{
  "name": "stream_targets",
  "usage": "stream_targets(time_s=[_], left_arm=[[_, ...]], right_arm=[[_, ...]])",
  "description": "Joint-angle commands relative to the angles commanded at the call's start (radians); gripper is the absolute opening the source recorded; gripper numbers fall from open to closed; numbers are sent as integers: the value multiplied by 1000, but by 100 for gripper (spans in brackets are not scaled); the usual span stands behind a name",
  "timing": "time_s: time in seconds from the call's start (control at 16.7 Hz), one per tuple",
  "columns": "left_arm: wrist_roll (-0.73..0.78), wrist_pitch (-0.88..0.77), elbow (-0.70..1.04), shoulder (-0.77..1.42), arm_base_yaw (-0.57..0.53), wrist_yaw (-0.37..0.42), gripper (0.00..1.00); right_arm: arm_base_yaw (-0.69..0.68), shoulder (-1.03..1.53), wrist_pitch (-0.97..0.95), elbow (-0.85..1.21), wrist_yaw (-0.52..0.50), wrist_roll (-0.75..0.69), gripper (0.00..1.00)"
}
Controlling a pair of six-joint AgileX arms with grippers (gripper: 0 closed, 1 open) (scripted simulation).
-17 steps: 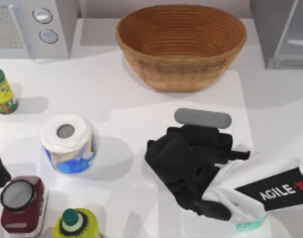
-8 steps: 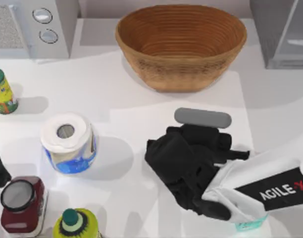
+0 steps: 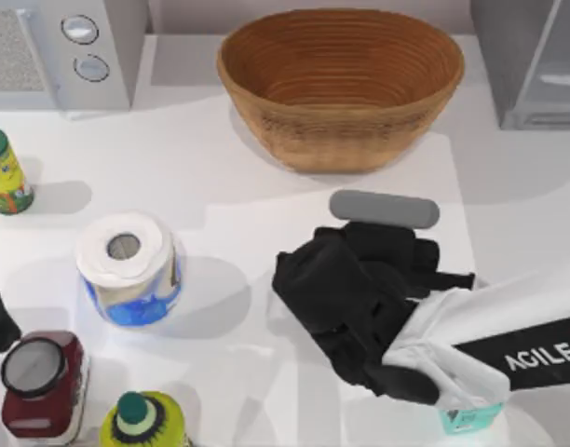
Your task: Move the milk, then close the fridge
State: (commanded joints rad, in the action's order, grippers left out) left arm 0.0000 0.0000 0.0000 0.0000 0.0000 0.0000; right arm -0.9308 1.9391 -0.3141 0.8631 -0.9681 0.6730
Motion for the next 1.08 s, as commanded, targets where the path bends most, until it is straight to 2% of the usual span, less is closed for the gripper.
stream_targets(time_s=[0.42,0.6,0.78,1.08], left_arm=[[0,0,0,0,0,0,100],[0,0,0,0,0,0,100],[0,0,0,0,0,0,100],[0,0,0,0,0,0,100]], right_arm=[[1,-34,41,8,2,0,0],[60,-96,-26,-33,62,-46,0],[204,-190,-176,-159,209,-170,0],[570,-314,-504,-306,587,-365,0]])
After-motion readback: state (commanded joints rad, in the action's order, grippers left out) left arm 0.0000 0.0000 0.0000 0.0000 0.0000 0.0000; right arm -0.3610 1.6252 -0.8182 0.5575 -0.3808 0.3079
